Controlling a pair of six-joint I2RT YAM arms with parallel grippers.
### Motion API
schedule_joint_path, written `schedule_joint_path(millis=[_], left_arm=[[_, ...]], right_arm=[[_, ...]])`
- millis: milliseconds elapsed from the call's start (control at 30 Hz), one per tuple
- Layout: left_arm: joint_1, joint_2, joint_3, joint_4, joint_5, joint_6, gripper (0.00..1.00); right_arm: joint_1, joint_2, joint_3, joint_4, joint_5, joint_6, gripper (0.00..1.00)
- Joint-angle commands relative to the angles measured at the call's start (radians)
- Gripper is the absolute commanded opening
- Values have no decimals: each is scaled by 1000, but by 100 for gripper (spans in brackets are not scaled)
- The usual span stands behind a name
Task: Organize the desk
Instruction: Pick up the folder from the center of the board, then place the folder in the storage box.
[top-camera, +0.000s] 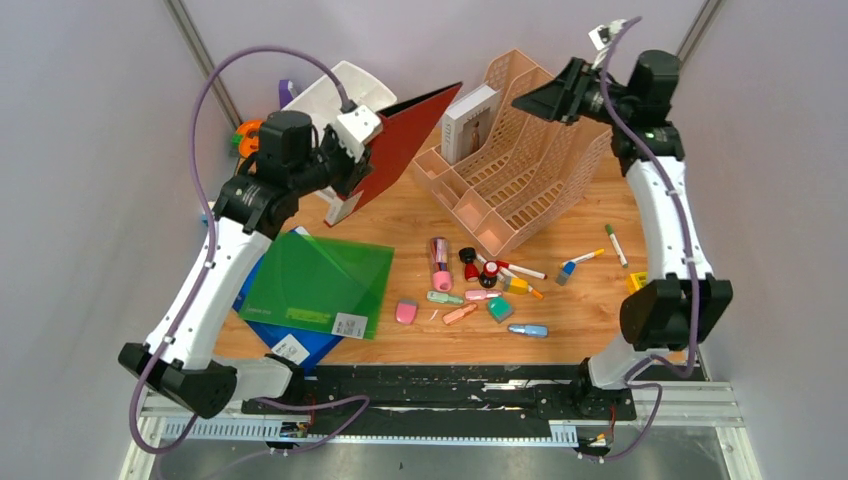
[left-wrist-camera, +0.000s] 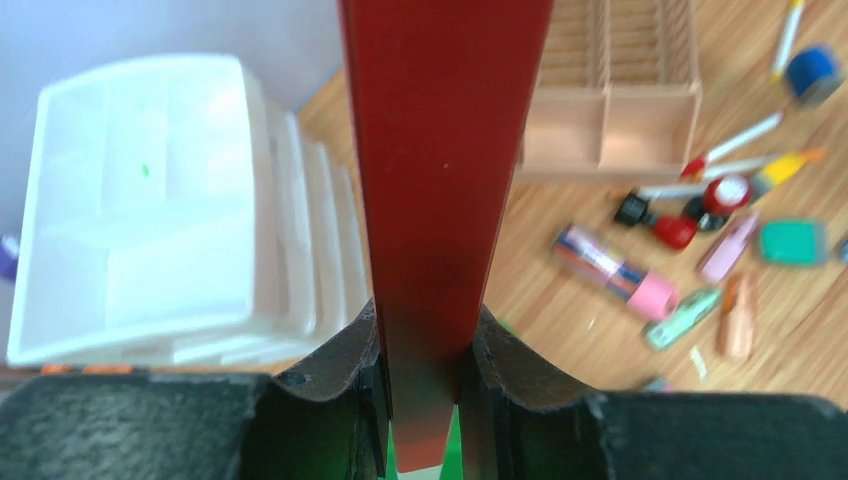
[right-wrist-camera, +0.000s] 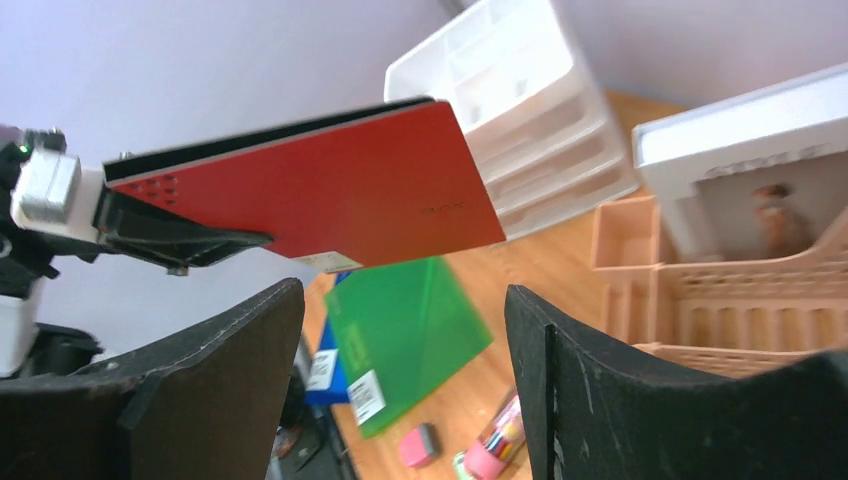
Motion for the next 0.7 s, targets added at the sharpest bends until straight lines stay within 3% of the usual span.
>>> schedule_joint_path(millis=[0,367,667], left_arm=[[5,76,161,179,147,-194,0],[4,443,468,476,308,-522,0],[-15,713,753,578,372,-550,0]], right_arm=[[-70,-155,-38,-24,32,-148,75],[-255,-332,-249,-29,106,-225,75],[-386,-417,-385,-33,110,-240,75]])
